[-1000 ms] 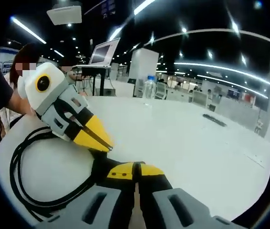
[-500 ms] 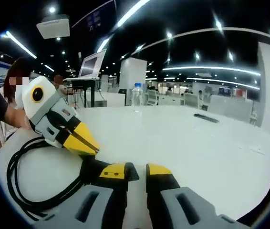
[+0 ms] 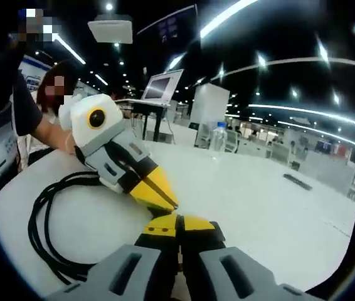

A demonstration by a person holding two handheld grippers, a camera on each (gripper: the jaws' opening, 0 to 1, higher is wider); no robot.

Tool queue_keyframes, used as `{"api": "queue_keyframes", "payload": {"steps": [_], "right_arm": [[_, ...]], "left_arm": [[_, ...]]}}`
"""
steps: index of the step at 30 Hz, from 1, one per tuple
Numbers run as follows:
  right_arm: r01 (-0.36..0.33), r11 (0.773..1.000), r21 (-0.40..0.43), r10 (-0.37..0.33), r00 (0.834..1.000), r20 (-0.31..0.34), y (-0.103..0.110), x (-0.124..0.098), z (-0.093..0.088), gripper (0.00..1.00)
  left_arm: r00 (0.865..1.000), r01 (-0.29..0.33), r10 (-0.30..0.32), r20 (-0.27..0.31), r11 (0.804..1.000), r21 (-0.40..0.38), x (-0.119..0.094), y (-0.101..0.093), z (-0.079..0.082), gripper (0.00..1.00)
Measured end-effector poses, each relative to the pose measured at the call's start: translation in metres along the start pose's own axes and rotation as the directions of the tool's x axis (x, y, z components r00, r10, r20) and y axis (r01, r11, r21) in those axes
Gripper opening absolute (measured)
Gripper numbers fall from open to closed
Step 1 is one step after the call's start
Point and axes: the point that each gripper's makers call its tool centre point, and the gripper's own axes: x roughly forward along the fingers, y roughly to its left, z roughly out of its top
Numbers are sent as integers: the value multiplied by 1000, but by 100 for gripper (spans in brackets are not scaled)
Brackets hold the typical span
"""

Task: Coil the Type-C to USB data cable on the desktop and secure it with Velcro straps.

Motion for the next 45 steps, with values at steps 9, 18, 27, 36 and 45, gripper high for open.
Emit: {"api": "queue_keyframes", "payload": {"steps": [9, 18, 27, 36, 45], "right_arm": [[-21, 998, 64, 22, 999, -27, 5, -3, -3, 1], [-15, 987, 159, 17, 1000, -7, 1, -3, -4, 1], [66, 957, 283, -71, 997, 8, -18, 1, -10, 3], [105, 950, 293, -93, 994, -55, -19, 2, -20, 1], [65, 936, 347, -80, 996, 30, -22, 0, -8, 1]], "left_arm": [[1000, 4, -4, -1, 1000, -2, -1, -1, 1, 2], [1000, 4, -4, -1, 1000, -3, -1, -2, 2, 2], [1000, 2, -2, 3, 1000, -3, -1, -1, 2, 2], [1000, 3, -3, 4, 1000, 2, -2, -2, 2, 2], [1000, 3, -3, 4, 1000, 6, -1, -3, 2, 2]]}}
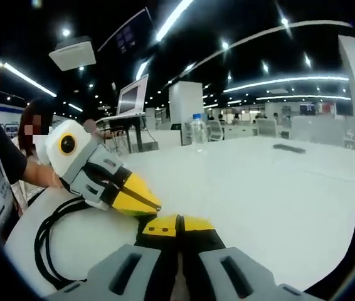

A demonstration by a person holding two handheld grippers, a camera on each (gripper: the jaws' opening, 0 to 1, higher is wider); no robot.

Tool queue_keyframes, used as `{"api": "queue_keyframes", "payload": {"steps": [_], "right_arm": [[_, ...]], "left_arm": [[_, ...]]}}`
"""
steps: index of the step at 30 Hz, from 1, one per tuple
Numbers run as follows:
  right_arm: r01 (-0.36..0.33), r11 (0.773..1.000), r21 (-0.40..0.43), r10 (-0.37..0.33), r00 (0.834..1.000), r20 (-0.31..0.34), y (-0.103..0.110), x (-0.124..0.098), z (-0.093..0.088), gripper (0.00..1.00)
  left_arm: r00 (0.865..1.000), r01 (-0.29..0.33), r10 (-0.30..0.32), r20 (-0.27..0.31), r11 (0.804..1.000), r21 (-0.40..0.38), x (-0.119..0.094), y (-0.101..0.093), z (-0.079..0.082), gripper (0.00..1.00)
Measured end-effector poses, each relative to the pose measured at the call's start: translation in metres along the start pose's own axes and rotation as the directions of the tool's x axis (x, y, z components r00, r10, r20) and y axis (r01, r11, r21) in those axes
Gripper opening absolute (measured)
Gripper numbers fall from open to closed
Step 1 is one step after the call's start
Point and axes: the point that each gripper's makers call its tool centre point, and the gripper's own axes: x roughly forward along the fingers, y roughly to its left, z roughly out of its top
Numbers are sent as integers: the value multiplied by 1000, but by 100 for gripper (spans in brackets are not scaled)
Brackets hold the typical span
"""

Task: Coil the Type-C to USB data cable on the desktop and secure it with Velcro straps.

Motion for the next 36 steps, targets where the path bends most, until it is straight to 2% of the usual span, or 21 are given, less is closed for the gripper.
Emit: {"api": "queue_keyframes", "payload": {"steps": [1, 3, 5, 6, 11, 14, 15, 16, 20, 23, 27, 28, 31, 33, 35, 36], "right_arm": [[-4, 1000, 17, 4, 1000, 21, -1, 0, 3, 1], [-50, 999, -4, 50, 999, 8, 4, 1, 1, 1], [-83, 992, -97, 79, 996, -50, 11, 4, -7, 1], [-67, 990, -126, 64, 998, -27, 11, 7, -3, 1], [-96, 989, -111, 90, 994, -63, 11, 9, -5, 1], [-95, 976, -197, 66, 986, -152, 4, 12, -17, 1], [-105, 982, -155, 89, 990, -109, 7, 14, -11, 1], [-112, 982, -155, 94, 988, -119, 8, 14, -12, 1], [-164, 949, -269, 118, 977, -179, 19, 9, -14, 0], [-180, 949, -258, 136, 974, -179, 26, 5, -15, 0], [-182, 957, -225, 152, 978, -143, 26, 2, -15, 1], [-176, 960, -219, 151, 981, -125, 25, 1, -14, 1], [-114, 986, -124, 105, 992, -76, 12, -2, -13, 1], [-112, 987, -113, 106, 993, -59, 11, -4, -8, 1], [-118, 988, -102, 111, 991, -71, 13, -4, -11, 1], [-121, 987, -108, 111, 989, -98, 14, -3, -16, 1]], "left_arm": [[1000, 0, 0, 0, 1000, -3, 0, 0, 0, 2], [1000, 1, -1, 1, 1000, -8, 0, 0, 0, 2], [1000, 1, -1, 0, 1000, -7, 0, 0, 0, 2], [1000, 2, -2, -1, 1000, -5, 1, 0, 0, 2], [1000, 2, -2, -3, 1000, 0, 1, 0, 0, 2], [1000, 4, -4, -3, 1000, -1, 1, 0, 0, 2], [1000, 4, -4, -2, 1000, -2, 1, 0, 0, 2], [1000, 4, -4, -3, 1000, -2, 1, 0, 0, 2], [1000, 10, -10, 3, 1000, -15, 1, -1, 1, 2], [1000, 7, -7, 4, 1000, -8, 1, -1, 1, 2], [1000, 8, -8, 6, 1000, -9, 0, -1, 1, 2], [1000, 9, -9, 7, 1000, -11, 0, -1, 1, 2], [1000, 11, -11, 9, 1000, -16, -1, -2, 1, 2], [1000, 11, -11, 9, 1000, -12, -1, -2, 1, 2], [1000, 10, -10, 8, 1000, -3, -2, -3, 1, 2], [1000, 10, -10, 7, 1000, 0, -2, -3, 1, 2]]}}
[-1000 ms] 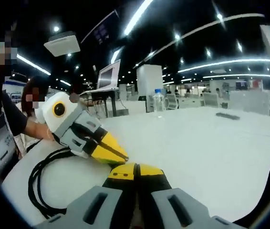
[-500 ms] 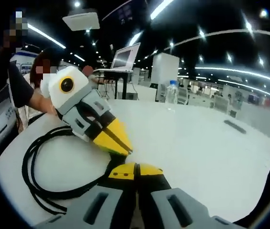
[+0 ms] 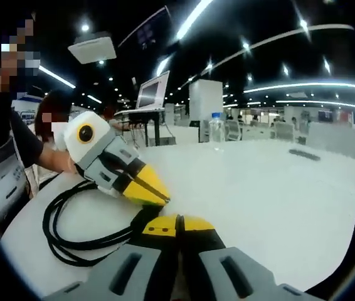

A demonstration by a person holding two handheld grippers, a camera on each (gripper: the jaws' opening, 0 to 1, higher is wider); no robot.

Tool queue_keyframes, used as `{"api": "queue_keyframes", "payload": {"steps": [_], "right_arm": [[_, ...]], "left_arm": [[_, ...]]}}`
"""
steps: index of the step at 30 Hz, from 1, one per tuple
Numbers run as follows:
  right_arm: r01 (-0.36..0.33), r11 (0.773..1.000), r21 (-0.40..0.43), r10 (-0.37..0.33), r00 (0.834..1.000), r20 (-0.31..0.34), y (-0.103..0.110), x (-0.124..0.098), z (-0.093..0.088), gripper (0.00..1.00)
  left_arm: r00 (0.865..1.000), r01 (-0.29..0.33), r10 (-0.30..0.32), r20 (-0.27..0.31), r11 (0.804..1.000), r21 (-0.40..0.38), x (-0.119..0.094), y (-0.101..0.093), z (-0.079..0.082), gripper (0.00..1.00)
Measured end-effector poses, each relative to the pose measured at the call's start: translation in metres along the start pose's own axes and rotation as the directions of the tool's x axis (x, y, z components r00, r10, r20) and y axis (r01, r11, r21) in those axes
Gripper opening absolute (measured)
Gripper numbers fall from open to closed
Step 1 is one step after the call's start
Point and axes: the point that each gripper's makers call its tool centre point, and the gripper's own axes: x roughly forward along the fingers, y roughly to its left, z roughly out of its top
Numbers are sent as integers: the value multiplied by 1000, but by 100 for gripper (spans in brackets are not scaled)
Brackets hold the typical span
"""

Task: Coil the Type-C to USB data cable on the desktop and secure it with Velcro straps.

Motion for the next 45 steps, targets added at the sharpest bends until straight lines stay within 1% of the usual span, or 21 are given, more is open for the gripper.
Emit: {"api": "queue_keyframes", "payload": {"steps": [1, 4, 8, 9, 11, 13, 14, 15, 16, 18, 19, 20, 23, 25, 28, 30, 32, 33, 41, 42, 45], "right_arm": [[1, 1000, -18, -1, 1000, -4, 1, 1, -1, 1], [15, 1000, 5, -15, 1000, 5, -1, 2, 1, 1], [17, 1000, 12, -18, 1000, 8, -3, -1, 2, 1], [34, 999, 24, -34, 999, 22, -6, -3, 4, 1], [49, 995, 87, -56, 995, 81, -12, -7, 13, 1], [65, 991, 117, -75, 994, 84, -19, -9, 12, 1], [61, 991, 118, -70, 995, 72, -19, -9, 11, 1], [58, 992, 114, -66, 996, 68, -17, -8, 10, 1], [54, 995, 84, -58, 997, 46, -14, -7, 7, 1], [63, 998, 14, -63, 998, -22, -12, -4, -3, 1], [89, 996, -7, -89, 996, 28, -13, -1, 5, 1], [85, 996, 1, -85, 996, 9, -12, -2, 1, 1], [81, 996, 22, -82, 997, 5, -14, -4, 1, 1], [77, 996, 36, -78, 996, 32, -14, -5, 5, 1], [53, 997, 53, -56, 997, 52, -9, -6, 8, 1], [41, 998, 46, -43, 998, 40, -5, -4, 5, 1], [41, 999, 9, -41, 999, 3, -2, -3, -1, 1], [48, 999, 5, -48, 999, 18, -2, -2, 2, 1], [25, 1000, 9, -26, 999, 23, 1, -4, 2, 1], [26, 1000, 0, -26, 1000, 13, 2, -3, 0, 1], [31, 1000, -3, -31, 999, 14, 2, -2, 0, 1]], "left_arm": [[1000, 0, 0, 0, 1000, 2, 0, 0, 0, 2], [1000, -1, 1, 0, 1000, 3, -1, 0, 0, 2], [1000, -2, 2, -1, 1000, 6, -1, -1, 0, 2], [1000, -2, 2, -1, 1000, 6, -1, -1, 0, 2], [1000, -3, 3, -1, 1000, 5, -1, -1, 0, 2], [1000, -3, 3, -1, 1000, 4, -1, -1, 0, 2], [1000, -3, 3, 0, 1000, 4, -1, -1, 0, 2], [1000, -3, 3, 0, 1000, 5, -1, -1, 0, 2], [1000, -4, 4, 0, 1000, 5, -1, -1, 0, 2], [1000, -4, 4, 0, 1000, 6, -1, -1, 0, 2], [1000, -4, 4, 0, 1000, 7, -1, -1, 0, 2], [1000, -5, 5, -1, 1000, 8, -1, -1, 0, 2], [1000, -6, 6, -1, 1000, 10, -1, 0, 0, 2], [1000, -6, 6, 0, 1000, 9, -1, 0, 0, 2], [1000, -6, 6, 0, 1000, 8, -1, 0, 0, 2], [1000, -7, 7, 1, 1000, 7, -1, 0, 0, 2], [1000, -7, 7, 1, 1000, 5, -1, 0, 0, 2], [1000, -7, 7, 1, 1000, 5, -1, 0, 0, 2], [1000, -8, 8, 1, 1000, 6, -1, 0, 0, 2], [1000, -8, 8, 1, 1000, 6, -1, 0, 0, 2], [1000, -8, 8, 1, 1000, 6, -1, 0, 0, 2]]}}
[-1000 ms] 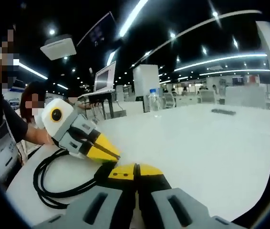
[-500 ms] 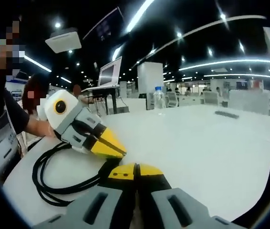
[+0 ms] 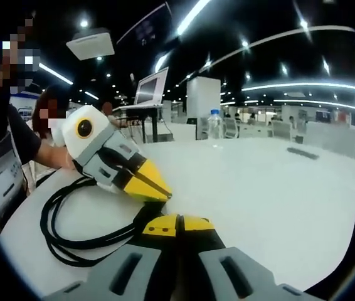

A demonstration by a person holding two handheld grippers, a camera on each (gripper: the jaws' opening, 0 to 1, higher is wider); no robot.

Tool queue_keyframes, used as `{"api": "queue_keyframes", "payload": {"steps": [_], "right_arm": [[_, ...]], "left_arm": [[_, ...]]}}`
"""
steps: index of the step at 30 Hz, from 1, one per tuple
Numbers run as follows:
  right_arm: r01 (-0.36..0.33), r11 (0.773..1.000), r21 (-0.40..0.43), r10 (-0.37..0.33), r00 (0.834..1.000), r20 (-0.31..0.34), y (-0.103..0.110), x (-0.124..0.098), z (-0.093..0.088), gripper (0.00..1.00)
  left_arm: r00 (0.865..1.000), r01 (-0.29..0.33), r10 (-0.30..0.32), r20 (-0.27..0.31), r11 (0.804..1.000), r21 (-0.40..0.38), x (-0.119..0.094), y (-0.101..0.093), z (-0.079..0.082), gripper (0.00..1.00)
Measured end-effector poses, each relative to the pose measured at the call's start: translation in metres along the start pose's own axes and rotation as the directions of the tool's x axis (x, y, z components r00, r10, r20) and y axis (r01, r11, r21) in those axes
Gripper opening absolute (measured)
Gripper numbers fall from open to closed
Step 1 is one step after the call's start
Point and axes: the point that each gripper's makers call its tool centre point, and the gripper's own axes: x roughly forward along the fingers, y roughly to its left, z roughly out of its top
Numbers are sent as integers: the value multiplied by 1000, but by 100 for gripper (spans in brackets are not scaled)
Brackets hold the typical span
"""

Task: Coil the Type-C to USB data cable on the desktop and secure it with Velcro straps.

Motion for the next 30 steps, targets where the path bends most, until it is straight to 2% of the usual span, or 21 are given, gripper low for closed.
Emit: {"api": "queue_keyframes", "payload": {"steps": [14, 17, 20, 23, 26, 30], "right_arm": [[-1, 1000, 1, 1, 1000, 13, -1, 0, 2, 1], [15, 999, 44, -18, 998, 62, -4, -1, 10, 3], [-15, 995, 99, 3, 993, 116, -1, -3, 18, 9], [-35, 992, 119, 22, 994, 106, 5, -3, 18, 12], [-69, 992, 102, 59, 994, 94, 19, -2, 19, 17], [-72, 992, 102, 65, 996, 66, 30, 0, 18, 21]], "left_arm": [[1000, -3, 3, 2, 1000, -12, 0, 0, 0, 2], [1000, -4, 4, 3, 1000, -12, 0, 0, 0, 2], [1000, -4, 4, 3, 1000, -13, 0, 1, 0, 2], [1000, -2, 2, 0, 1000, -13, -1, 1, 0, 2], [1000, -11, 11, -4, 1000, -27, -2, 3, 0, 5], [999, -48, 46, -23, 996, -72, -5, 14, -4, 9]]}}
